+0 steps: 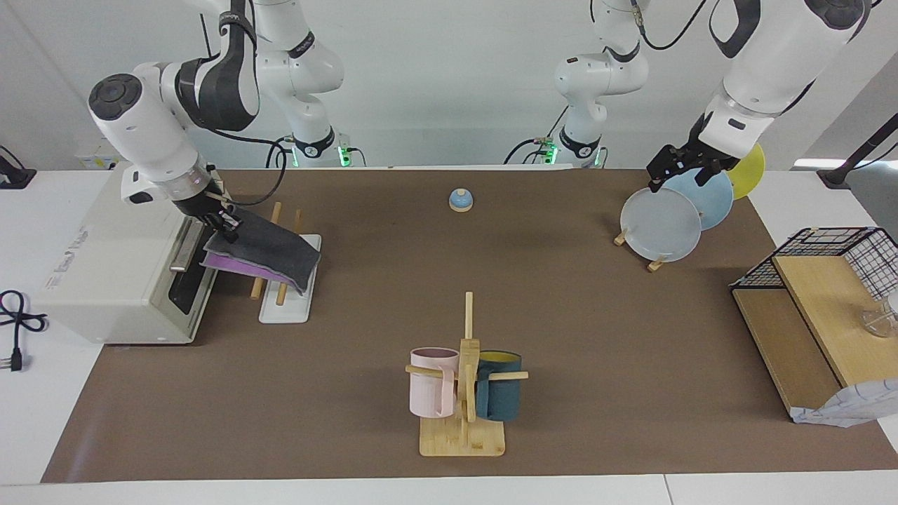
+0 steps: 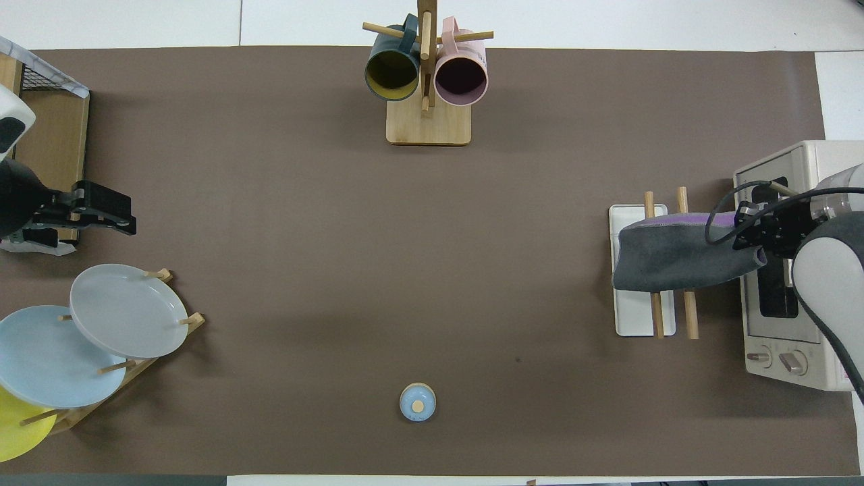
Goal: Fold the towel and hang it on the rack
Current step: 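Release the towel over the dowels and withdraw the right gripper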
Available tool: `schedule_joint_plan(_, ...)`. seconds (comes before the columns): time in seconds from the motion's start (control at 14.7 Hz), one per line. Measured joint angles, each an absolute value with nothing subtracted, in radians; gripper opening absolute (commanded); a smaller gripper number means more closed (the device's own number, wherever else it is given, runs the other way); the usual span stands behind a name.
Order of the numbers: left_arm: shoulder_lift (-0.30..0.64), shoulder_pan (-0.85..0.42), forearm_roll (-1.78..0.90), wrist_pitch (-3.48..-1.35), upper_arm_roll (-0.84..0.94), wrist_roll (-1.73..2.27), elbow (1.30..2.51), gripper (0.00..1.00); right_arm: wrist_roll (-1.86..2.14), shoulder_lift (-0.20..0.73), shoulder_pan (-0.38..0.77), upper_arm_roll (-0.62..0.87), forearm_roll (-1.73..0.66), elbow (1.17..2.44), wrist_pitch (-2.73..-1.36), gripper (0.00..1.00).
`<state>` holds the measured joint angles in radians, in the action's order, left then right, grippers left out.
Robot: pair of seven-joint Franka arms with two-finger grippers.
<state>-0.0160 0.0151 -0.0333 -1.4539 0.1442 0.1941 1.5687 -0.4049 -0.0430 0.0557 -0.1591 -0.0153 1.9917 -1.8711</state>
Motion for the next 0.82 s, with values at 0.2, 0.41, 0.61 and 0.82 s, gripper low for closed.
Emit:
schedule_joint_plan(0.2,-0.016,-0.005,-0.029,-1.438,0.139,0.174,1.554,1.0,-0.403,-0.045,0.056,-0.157,-0.015,1.991,-1.871,1.0)
schedule_joint_plan(0.41,-0.016,-0.021,-0.028,-1.437,0.121,0.143,1.554,1.0,-0.361,-0.048,0.057,-0.156,-0.015,1.99,-1.871,1.0)
schedule_joint_plan(0.61,-0.016,-0.024,-0.028,-1.437,0.113,0.127,1.554,1.0,-0.341,-0.052,0.058,-0.155,-0.015,1.965,-1.872,1.0)
schedule_joint_plan(0.82,-0.016,-0.024,-0.028,-1.435,0.11,0.1,1.554,1.0,-0.336,-0.057,0.066,-0.136,-0.015,1.906,-1.866,1.0)
